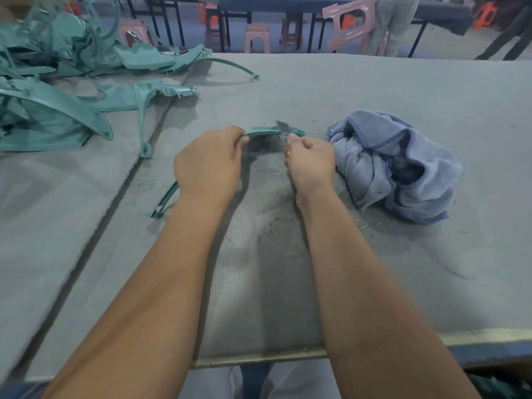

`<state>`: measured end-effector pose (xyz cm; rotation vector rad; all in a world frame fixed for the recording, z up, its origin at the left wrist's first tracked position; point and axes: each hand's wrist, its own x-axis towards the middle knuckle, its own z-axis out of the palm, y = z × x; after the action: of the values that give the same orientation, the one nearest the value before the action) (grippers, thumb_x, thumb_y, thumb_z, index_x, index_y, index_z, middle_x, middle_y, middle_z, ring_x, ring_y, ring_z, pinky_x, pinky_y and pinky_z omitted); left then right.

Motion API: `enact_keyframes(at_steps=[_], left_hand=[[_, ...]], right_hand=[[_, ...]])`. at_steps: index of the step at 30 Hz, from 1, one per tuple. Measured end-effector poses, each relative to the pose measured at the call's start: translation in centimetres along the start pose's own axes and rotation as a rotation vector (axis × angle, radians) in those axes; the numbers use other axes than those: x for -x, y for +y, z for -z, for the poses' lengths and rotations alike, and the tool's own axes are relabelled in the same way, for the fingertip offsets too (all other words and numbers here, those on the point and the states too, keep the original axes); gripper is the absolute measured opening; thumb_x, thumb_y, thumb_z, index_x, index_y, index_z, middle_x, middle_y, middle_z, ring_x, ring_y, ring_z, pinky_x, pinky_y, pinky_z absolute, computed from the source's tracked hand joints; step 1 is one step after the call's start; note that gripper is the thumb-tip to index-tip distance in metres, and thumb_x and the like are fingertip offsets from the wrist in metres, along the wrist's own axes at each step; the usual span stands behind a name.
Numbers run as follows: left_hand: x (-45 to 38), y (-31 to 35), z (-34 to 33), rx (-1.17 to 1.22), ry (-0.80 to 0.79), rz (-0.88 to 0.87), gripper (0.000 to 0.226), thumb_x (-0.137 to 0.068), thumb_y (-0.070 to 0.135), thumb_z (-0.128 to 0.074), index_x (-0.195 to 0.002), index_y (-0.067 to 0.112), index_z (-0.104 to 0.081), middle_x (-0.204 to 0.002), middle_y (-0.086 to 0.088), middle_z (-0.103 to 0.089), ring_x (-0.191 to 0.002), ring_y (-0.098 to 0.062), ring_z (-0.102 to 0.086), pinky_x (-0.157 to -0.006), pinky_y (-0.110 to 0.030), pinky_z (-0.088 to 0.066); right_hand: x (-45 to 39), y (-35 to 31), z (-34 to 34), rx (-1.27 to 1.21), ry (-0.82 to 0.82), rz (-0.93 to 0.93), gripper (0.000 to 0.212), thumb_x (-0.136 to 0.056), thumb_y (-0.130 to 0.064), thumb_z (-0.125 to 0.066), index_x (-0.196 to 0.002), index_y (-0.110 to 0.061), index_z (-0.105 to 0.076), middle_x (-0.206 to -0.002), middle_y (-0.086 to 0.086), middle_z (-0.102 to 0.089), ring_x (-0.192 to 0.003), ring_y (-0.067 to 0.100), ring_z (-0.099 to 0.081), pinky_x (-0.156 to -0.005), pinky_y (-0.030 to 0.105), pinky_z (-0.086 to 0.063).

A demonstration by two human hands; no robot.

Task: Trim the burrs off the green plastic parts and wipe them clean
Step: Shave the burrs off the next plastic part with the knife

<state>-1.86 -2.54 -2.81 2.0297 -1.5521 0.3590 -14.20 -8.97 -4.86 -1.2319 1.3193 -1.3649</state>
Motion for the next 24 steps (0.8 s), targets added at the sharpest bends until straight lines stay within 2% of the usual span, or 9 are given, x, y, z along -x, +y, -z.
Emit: enact_keyframes(at_steps=[3, 7, 11, 17, 24], left_hand=[[-0.06, -0.14, 0.08, 0.000, 0.014, 0.018, 0.033, -0.103, 0.042, -0.037, -0.113, 0.024, -0.063, -0.098, -0.009, -0.066, -0.089, -0.035, -0.058, -0.061, -0.034, -0.034], [-0.07, -0.18, 0.09, 0.000, 0.012, 0.015, 0.033, -0.103, 0.042, -0.037, -0.113, 0.025, -0.064, -0.099, -0.008, -0.066, -0.090, -0.034, -0.059, -0.061, -0.034, -0.035], [-0.09, -0.15, 0.03, 0.009, 0.016, 0.026, 0.032, -0.103, 0.041, -0.037, -0.112, 0.025, -0.064, -0.098, -0.007, -0.066, -0.089, -0.032, -0.058, -0.060, -0.034, -0.034], [-0.01, -0.27, 0.08, 0.008, 0.036, 0.020, 0.033, -0.103, 0.042, -0.037, -0.112, 0.026, -0.064, -0.097, -0.006, -0.066, -0.088, -0.032, -0.058, -0.060, -0.034, -0.034], [0.02, -0.31, 0.01, 0.002, 0.037, 0.014, 0.032, -0.103, 0.041, -0.038, -0.112, 0.027, -0.064, -0.097, -0.005, -0.065, -0.088, -0.031, -0.058, -0.059, -0.033, -0.031]], right_hand=[[-0.96, 0.33, 0.73, -0.065, 0.149, -0.034, 0.043, -0.094, -0.020, -0.054, -0.052, -0.016, -0.046, -0.051, 0.002, -0.041, -0.057, 0.018, -0.035, -0.058, 0.033, -0.032], [-1.13, 0.76, 0.59, 0.038, 0.144, -0.011, 0.040, -0.095, -0.022, -0.054, -0.071, 0.010, -0.055, -0.060, 0.008, -0.042, -0.060, 0.017, -0.035, -0.056, 0.027, -0.032], [-1.01, 0.58, 0.48, 0.023, 0.109, -0.019, 0.025, -0.092, -0.022, -0.056, -0.069, -0.013, -0.056, -0.061, 0.008, -0.038, -0.061, 0.019, -0.032, -0.057, 0.029, -0.029], [-1.12, 0.70, 0.61, -0.019, 0.043, -0.033, 0.034, -0.089, -0.023, -0.055, -0.056, -0.019, -0.048, -0.055, 0.006, -0.036, -0.055, 0.018, -0.029, -0.050, 0.027, -0.022], [-1.12, 0.75, 0.76, -0.052, 0.009, -0.056, 0.039, -0.092, -0.020, -0.053, -0.054, -0.020, -0.045, -0.048, -0.001, -0.033, -0.046, 0.014, -0.025, -0.047, 0.025, -0.020]])
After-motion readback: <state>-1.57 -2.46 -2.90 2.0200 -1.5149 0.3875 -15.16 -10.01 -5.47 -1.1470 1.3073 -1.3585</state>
